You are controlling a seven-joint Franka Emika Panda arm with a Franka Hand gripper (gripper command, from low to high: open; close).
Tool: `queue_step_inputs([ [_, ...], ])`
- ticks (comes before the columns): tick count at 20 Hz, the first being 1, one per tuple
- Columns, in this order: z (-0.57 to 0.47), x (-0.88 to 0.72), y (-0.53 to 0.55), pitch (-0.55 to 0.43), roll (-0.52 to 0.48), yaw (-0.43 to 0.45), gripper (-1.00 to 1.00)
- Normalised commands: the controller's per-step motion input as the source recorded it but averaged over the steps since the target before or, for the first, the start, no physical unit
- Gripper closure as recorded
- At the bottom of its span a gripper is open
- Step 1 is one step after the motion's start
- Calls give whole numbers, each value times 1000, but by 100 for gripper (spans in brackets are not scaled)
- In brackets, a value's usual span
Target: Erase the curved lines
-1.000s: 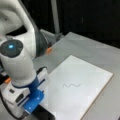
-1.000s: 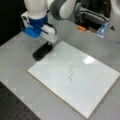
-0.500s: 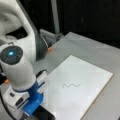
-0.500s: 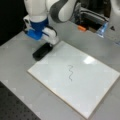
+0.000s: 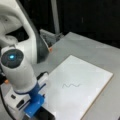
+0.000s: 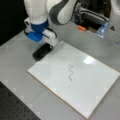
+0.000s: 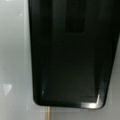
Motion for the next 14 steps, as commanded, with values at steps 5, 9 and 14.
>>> queue_step_inputs([
  [5, -82, 198, -64, -76, 69, -42, -100],
  [9, -74, 198, -44, -50, 91, -38, -100],
  [14, -43, 156, -63, -28, 104, -46, -100],
])
